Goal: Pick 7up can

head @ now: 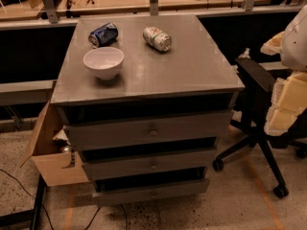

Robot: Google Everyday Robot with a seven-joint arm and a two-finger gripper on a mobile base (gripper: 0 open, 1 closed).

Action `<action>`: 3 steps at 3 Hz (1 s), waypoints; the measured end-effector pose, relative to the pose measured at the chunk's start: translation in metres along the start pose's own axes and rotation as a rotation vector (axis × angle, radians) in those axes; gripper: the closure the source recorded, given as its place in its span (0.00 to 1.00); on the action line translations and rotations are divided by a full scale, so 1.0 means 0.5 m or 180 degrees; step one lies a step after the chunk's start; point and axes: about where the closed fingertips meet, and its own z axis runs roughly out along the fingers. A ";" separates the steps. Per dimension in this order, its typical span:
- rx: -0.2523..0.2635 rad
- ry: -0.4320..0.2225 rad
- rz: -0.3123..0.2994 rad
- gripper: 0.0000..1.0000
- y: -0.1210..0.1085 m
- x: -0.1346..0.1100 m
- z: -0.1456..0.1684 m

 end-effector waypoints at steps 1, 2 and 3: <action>0.0001 0.0000 0.0000 0.00 0.000 0.000 0.000; 0.0022 -0.0146 0.0146 0.00 -0.024 -0.009 0.017; 0.0148 -0.0597 0.0444 0.00 -0.111 -0.047 0.054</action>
Offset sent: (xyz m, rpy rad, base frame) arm 0.0502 0.0051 -0.0170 0.1832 -0.0214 -0.1118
